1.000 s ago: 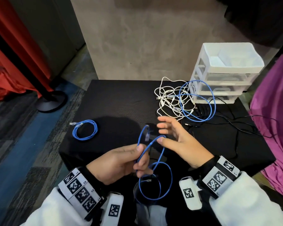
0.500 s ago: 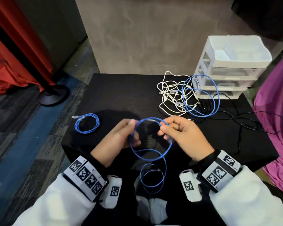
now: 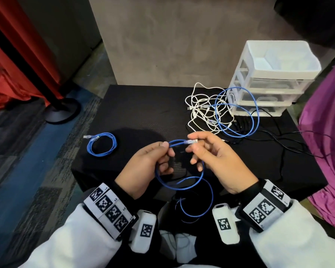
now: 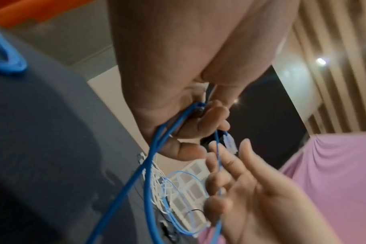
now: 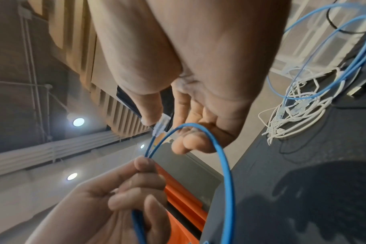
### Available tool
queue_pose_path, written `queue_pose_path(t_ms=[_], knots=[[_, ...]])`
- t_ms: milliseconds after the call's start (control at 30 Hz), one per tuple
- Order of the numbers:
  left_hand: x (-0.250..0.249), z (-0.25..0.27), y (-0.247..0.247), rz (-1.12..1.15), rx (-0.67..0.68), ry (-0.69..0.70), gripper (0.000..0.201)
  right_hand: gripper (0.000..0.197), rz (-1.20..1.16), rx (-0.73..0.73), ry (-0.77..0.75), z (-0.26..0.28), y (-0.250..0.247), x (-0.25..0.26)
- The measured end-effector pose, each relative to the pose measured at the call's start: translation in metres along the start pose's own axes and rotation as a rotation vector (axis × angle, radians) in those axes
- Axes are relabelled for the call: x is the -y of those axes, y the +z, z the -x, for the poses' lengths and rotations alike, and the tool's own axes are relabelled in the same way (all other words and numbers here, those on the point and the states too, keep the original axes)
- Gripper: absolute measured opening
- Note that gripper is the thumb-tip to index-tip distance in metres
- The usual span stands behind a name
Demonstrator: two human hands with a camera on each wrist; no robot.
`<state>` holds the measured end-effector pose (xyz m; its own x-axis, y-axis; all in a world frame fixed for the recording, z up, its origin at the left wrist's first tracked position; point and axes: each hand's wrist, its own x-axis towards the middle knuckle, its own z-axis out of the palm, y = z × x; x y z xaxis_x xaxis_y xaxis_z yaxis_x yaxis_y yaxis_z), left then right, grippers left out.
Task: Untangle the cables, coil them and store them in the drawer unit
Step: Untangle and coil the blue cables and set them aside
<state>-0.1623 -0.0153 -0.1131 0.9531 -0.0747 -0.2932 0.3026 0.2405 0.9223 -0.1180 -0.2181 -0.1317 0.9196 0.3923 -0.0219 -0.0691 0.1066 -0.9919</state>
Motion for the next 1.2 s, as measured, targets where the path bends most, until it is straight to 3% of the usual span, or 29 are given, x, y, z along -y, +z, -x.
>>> queue_pose_path(t_ms=[100,200,333,500,600,667,733,800,867,900,933,1067,1200], knots=[[-0.003,0.001,0.002,0.253,0.004,-0.120,0.028,0.030,0.050,-0.015,-0.016,0.004,0.006,-0.005],[0.000,-0.003,0.005,0.383,-0.054,-0.149,0.023,0.027,0.035,-0.051,-0.034,0.004,0.012,-0.008],[0.009,-0.006,0.002,0.193,-0.145,-0.103,0.020,0.020,0.036,-0.079,-0.064,0.001,0.007,-0.005],[0.007,-0.001,0.001,-0.233,-0.012,-0.014,0.029,0.020,0.212,-0.036,-0.032,-0.004,-0.004,0.003],[0.003,0.003,0.007,-0.252,0.106,-0.002,0.034,0.019,0.280,0.038,-0.034,-0.008,-0.003,0.012],[-0.002,0.003,0.012,-0.134,0.095,-0.012,0.032,0.019,0.179,0.039,-0.040,-0.008,0.001,0.016],[-0.009,0.000,0.013,0.055,0.035,-0.010,0.029,0.036,-0.071,0.006,0.013,-0.007,0.006,0.013],[-0.015,-0.005,0.009,0.247,-0.019,0.005,0.029,0.069,-0.276,0.069,0.135,-0.002,0.009,0.003],[-0.019,-0.011,0.001,0.425,-0.053,0.020,0.030,0.098,-0.302,0.217,0.247,0.007,0.013,-0.011],[-0.021,-0.013,-0.004,0.492,-0.067,0.029,0.030,0.102,-0.256,0.270,0.270,0.012,0.015,-0.019],[-0.022,-0.015,-0.009,0.535,-0.081,0.040,0.031,0.097,-0.181,0.300,0.264,0.017,0.018,-0.024],[-0.025,-0.020,-0.030,0.656,-0.126,0.059,0.032,0.032,-0.021,0.244,0.144,0.021,0.016,-0.027],[-0.034,-0.023,-0.048,0.775,-0.175,0.102,0.032,0.023,0.073,0.247,0.101,0.023,0.009,-0.014]])
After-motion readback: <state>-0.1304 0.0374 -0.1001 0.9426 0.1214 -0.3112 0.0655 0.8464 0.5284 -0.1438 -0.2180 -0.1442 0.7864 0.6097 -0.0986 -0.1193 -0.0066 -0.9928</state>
